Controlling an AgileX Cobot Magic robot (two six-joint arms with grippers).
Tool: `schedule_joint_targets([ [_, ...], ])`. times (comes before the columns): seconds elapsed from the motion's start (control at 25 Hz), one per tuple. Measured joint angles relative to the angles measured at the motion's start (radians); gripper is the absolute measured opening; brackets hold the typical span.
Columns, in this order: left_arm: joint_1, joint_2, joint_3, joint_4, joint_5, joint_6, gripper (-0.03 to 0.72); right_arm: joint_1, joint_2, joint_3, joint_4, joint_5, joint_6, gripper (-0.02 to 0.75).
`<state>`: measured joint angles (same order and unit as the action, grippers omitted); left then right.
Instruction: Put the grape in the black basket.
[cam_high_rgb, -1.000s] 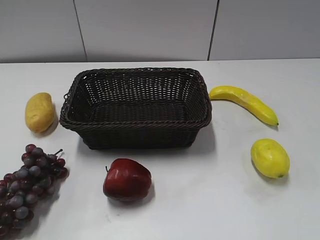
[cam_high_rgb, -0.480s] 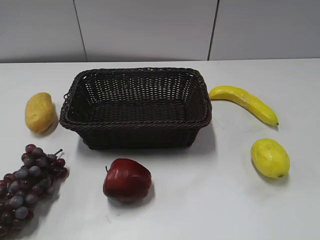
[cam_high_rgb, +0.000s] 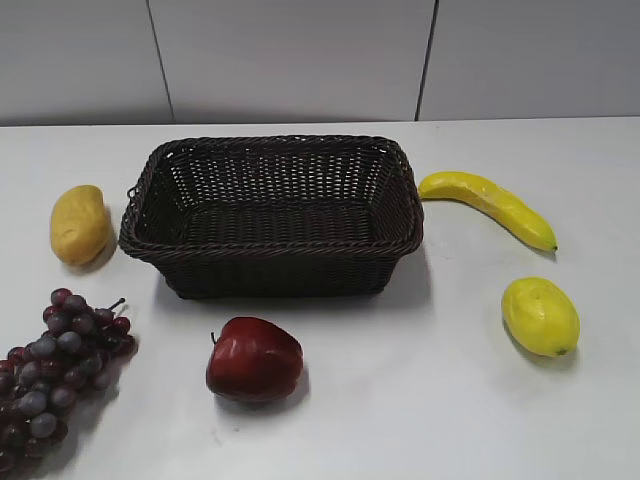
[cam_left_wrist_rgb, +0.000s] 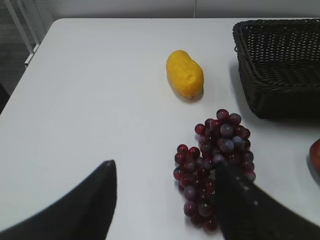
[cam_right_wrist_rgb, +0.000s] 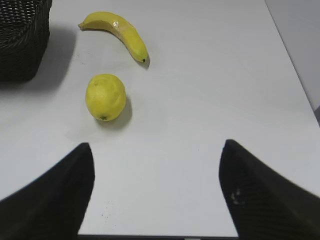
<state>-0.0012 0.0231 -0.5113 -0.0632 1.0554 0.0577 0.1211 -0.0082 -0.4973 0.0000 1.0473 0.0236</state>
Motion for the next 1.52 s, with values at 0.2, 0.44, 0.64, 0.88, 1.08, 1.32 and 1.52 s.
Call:
schedule_joint_targets([
  [0.2, 0.0, 0.182, -0.076, 0.0, -0.079, 0.002, 0.584, 0.0, 0.0, 0.0, 0.0, 0.0, 0.0, 0.59],
  [0.44, -0.011, 0.467, -0.136, -0.007, -0.11, 0.015, 0.584, 0.0, 0.0, 0.0, 0.0, 0.0, 0.0, 0.59],
  [0.64, -0.011, 0.657, -0.141, -0.137, -0.114, 0.054, 0.584, 0.0, 0.0, 0.0, 0.0, 0.0, 0.0, 0.59],
  [0.88, -0.011, 0.823, -0.141, -0.221, -0.118, 0.125, 0.584, 0.0, 0.0, 0.0, 0.0, 0.0, 0.0, 0.59],
  [1.08, -0.017, 0.906, -0.141, -0.27, -0.125, 0.164, 0.584, 0.0, 0.0, 0.0, 0.0, 0.0, 0.0, 0.59],
  [1.32, -0.159, 0.969, -0.143, -0.278, -0.174, 0.17, 0.584, 0.0, 0.0, 0.0, 0.0, 0.0, 0.0, 0.59],
  [1.52, -0.266, 1.072, -0.143, -0.216, -0.189, 0.081, 0.584, 0.0, 0.0, 0.0, 0.0, 0.0, 0.0, 0.59],
])
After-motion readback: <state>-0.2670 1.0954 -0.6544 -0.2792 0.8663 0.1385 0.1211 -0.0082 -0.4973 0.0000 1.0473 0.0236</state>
